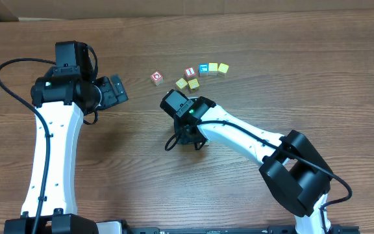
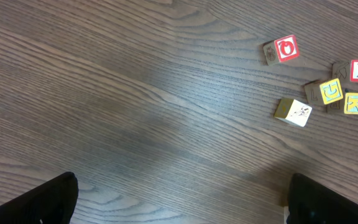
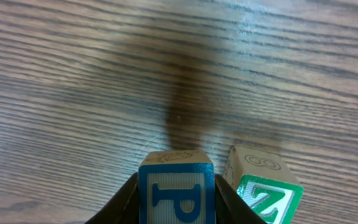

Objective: Flip 4 blocks

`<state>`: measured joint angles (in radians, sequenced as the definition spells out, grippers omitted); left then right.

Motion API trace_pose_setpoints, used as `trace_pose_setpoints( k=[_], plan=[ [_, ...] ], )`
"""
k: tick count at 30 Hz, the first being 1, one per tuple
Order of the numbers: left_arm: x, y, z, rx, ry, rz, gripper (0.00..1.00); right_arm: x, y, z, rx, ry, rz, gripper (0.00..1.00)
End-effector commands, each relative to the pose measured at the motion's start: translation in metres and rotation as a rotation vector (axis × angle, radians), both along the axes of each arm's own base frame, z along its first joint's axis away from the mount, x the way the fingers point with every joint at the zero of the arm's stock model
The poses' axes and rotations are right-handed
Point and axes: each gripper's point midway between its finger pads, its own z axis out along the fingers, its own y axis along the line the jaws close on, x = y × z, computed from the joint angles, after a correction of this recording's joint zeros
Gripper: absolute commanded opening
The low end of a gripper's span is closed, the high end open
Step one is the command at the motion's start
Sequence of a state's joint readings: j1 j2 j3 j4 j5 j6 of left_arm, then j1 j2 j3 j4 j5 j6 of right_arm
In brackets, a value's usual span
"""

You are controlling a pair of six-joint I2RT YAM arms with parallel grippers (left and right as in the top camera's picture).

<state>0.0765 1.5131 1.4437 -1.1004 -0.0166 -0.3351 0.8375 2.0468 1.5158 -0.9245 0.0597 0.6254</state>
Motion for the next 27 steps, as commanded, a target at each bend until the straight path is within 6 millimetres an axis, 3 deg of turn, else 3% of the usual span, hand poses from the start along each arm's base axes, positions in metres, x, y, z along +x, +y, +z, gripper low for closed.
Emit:
trace_pose_setpoints(
  k=[1, 6, 11, 16, 20, 24, 27],
  plan=[
    [0.002, 0.003, 0.001, 0.006, -0.001, 0.014, 1.0, 0.002, 0.0, 0.003, 0.005, -0.021, -0.009, 0.35],
    [0.002, 0.003, 0.001, 0.006, -0.001, 0.014, 1.0, 0.001, 0.002, 0.003, 0.018, -0.012, -0.006, 0.48],
    [0.002, 0.003, 0.001, 0.005, -0.001, 0.015, 1.0, 0.006, 0.013, 0.01, 0.064, -0.026, 0.003, 0.53],
    [0.002, 0.003, 0.001, 0.006, -0.001, 0.014, 1.0, 0.025, 0.021, 0.026, 0.103, -0.082, -0.007, 0.51],
    [0.002, 0.003, 0.001, 0.006, -0.001, 0.014, 1.0, 0.042, 0.029, 0.033, 0.133, -0.159, -0.009, 0.31],
    [0.002, 0.003, 0.001, 0.005, -0.001, 0.015, 1.0, 0.041, 0.038, 0.035, 0.149, -0.178, 0.018, 0.08],
    [0.002, 0.003, 0.001, 0.005, -0.001, 0.015, 1.0, 0.032, 0.045, 0.033, 0.146, -0.173, 0.041, 0.05]
  ],
)
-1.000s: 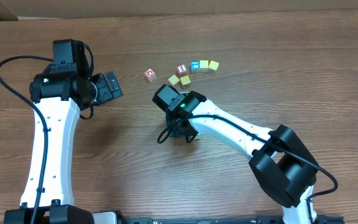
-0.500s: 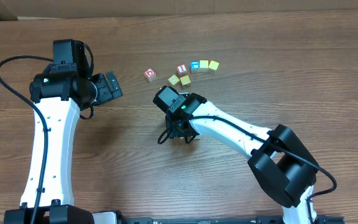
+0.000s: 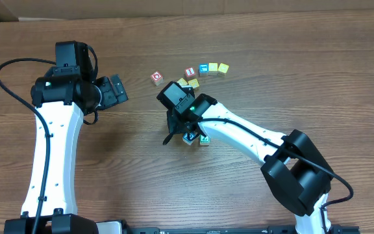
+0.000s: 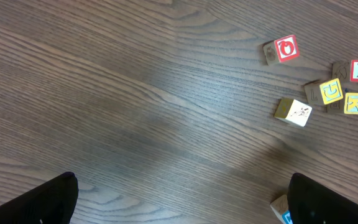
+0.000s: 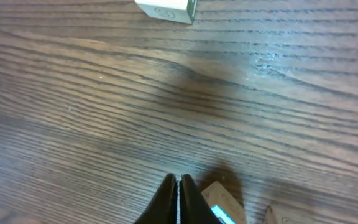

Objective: Flip 4 blocks

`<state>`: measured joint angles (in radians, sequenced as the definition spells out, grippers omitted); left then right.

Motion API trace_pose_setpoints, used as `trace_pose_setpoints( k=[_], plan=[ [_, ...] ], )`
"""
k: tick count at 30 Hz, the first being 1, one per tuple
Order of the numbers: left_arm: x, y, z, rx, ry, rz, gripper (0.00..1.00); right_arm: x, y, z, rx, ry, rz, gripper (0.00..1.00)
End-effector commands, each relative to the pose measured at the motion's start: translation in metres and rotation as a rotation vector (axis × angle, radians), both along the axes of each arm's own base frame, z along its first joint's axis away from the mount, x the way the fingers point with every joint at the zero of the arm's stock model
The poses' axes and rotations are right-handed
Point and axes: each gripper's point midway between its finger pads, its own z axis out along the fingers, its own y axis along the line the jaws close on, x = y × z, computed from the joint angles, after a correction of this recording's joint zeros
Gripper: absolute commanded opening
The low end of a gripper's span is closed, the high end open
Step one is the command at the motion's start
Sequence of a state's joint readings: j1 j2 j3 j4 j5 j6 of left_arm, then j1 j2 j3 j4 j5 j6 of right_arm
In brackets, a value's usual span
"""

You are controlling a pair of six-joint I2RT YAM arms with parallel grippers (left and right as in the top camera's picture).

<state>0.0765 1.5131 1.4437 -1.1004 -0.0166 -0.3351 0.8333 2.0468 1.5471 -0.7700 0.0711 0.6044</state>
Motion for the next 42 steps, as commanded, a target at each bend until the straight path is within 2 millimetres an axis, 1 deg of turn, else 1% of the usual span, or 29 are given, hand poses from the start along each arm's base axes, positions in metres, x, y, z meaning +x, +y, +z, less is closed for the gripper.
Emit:
trace_pose_setpoints(
  k=[1, 5, 10, 31, 42],
  plan=[
    [0.002, 0.003, 0.001, 0.006, -0.001, 0.014, 1.0, -0.004, 0.016, 0.012, 0.014, -0.041, 0.035, 0.05],
    [0.002, 0.002, 0.001, 0.005, -0.001, 0.014, 1.0, -0.005, 0.015, 0.001, -0.049, -0.074, 0.036, 0.05],
    [0.002, 0.003, 0.001, 0.005, -0.001, 0.015, 1.0, -0.011, 0.012, -0.013, -0.09, -0.053, 0.046, 0.04],
    [0.002, 0.003, 0.001, 0.006, -0.001, 0.014, 1.0, -0.025, -0.005, -0.019, -0.162, 0.008, 0.051, 0.06],
    [0.002, 0.003, 0.001, 0.006, -0.001, 0.014, 1.0, -0.029, -0.011, -0.021, -0.185, 0.027, 0.052, 0.07]
  ],
)
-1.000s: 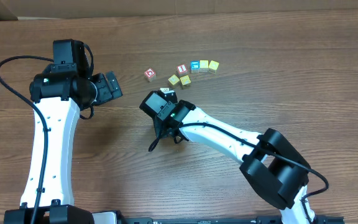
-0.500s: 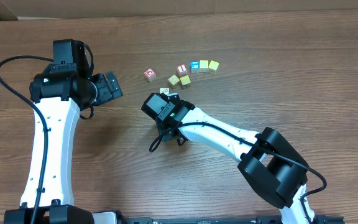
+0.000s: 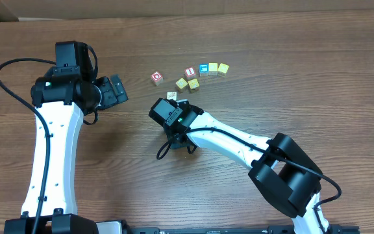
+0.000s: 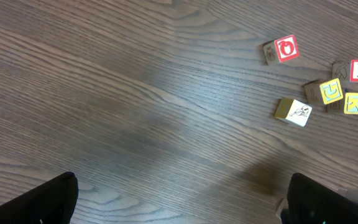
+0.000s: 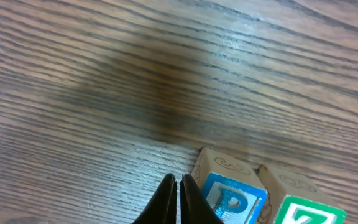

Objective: Flip 4 blocks

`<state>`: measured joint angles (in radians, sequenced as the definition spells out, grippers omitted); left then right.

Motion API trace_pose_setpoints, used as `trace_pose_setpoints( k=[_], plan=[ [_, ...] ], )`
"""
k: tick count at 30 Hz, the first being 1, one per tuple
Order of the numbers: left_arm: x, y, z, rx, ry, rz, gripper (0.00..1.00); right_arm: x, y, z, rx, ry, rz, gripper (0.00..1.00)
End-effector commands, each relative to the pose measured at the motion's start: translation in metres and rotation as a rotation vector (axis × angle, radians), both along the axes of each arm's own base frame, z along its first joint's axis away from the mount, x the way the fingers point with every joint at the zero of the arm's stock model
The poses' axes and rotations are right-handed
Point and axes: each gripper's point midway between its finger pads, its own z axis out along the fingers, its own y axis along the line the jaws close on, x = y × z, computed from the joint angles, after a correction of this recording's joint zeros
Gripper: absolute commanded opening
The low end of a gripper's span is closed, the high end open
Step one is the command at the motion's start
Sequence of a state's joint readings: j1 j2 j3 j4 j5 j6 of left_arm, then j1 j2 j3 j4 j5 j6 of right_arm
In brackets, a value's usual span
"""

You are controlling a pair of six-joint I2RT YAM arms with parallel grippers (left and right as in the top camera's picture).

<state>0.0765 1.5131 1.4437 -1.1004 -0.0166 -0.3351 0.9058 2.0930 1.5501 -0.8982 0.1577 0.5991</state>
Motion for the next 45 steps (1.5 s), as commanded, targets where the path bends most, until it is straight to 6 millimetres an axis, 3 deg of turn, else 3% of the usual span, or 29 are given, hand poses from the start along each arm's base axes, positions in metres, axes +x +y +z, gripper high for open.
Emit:
trace_pose_setpoints(
  k=[1, 12, 17, 23, 33, 45],
  plan=[
    [0.002, 0.003, 0.001, 0.006, -0.001, 0.014, 1.0, 0.005, 0.001, 0.005, -0.002, -0.016, 0.0, 0.08],
    [0.002, 0.003, 0.001, 0.006, -0.001, 0.014, 1.0, 0.009, 0.006, 0.006, 0.017, -0.033, -0.002, 0.1],
    [0.002, 0.003, 0.001, 0.006, -0.001, 0.014, 1.0, 0.032, 0.01, 0.013, 0.057, -0.112, -0.03, 0.09],
    [0.002, 0.002, 0.001, 0.005, -0.001, 0.014, 1.0, 0.049, -0.008, 0.013, 0.037, -0.129, -0.08, 0.08],
    [0.002, 0.003, 0.001, 0.006, -0.001, 0.014, 1.0, 0.034, -0.016, 0.007, 0.016, -0.042, -0.075, 0.09],
    [0.002, 0.003, 0.001, 0.006, -0.001, 0.014, 1.0, 0.03, -0.021, 0.006, -0.003, -0.025, -0.074, 0.1]
  ],
)
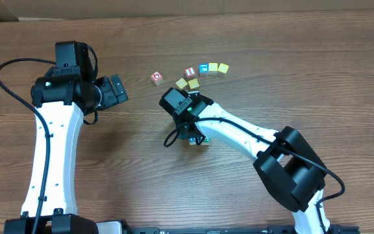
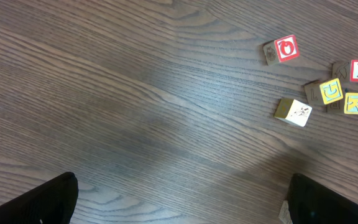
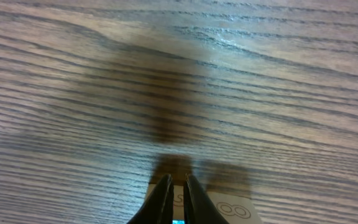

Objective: Flip 4 blocks

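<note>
Several small letter blocks lie on the wood table. Two of them, one blue (image 1: 191,138) and one green (image 1: 201,140), sit under my right gripper (image 1: 188,132). In the right wrist view the right gripper (image 3: 176,186) hangs with its jaws all but closed, only a slit between them, right over the far edge of the blue block (image 3: 178,200). Next to it lies the block with an outlined 8 (image 3: 232,210). My left gripper (image 2: 182,202) stands wide open and empty at the left, away from the blocks.
A loose row of blocks lies at the back: red O (image 2: 286,48), red I, yellow U (image 2: 331,91), yellow K (image 2: 353,102) and a yellow-and-white block (image 2: 294,112). A blue block (image 1: 204,68) and two yellow blocks (image 1: 217,67) sit further right.
My right gripper was on the table left of the blue P block with both letter faces in view. Now it stands over that block's top edge, jaws parted a hair. The left arm is unchanged.
First my right gripper was shut on the blue P block beside the green Z block. Then it had let go and stood shut above the table, the block lying below. Later it stood shut just left of the P block, and now it is over that block.
</note>
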`<state>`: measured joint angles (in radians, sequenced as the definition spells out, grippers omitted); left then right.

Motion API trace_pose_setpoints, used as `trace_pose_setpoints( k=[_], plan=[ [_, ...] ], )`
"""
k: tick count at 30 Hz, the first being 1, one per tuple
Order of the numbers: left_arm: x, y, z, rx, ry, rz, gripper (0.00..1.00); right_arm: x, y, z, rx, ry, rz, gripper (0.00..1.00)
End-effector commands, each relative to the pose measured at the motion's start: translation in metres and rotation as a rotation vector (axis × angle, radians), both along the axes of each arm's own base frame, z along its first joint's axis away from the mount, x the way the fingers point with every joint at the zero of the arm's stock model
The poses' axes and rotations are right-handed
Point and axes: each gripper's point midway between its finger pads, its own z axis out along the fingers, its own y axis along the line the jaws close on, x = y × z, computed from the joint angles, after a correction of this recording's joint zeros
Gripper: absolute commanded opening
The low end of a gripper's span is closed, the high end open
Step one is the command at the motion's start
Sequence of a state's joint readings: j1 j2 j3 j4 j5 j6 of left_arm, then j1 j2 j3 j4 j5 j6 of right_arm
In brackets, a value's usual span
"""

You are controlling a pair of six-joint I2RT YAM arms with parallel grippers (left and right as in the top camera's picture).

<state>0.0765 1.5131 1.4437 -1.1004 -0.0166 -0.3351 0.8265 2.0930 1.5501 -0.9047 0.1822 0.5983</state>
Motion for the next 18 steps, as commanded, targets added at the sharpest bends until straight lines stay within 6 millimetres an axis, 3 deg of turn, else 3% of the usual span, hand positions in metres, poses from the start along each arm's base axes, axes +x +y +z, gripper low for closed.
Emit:
trace_pose_setpoints(
  k=[1, 18],
  plan=[
    [0.0021, 0.0025, 0.0009, 0.005, -0.001, 0.015, 1.0, 0.0027, 0.0072, 0.0053, 0.017, -0.012, 0.009, 0.1],
    [0.0021, 0.0025, 0.0009, 0.006, -0.001, 0.014, 1.0, 0.0014, 0.0059, 0.0049, 0.012, -0.007, 0.008, 0.1]
  ],
)
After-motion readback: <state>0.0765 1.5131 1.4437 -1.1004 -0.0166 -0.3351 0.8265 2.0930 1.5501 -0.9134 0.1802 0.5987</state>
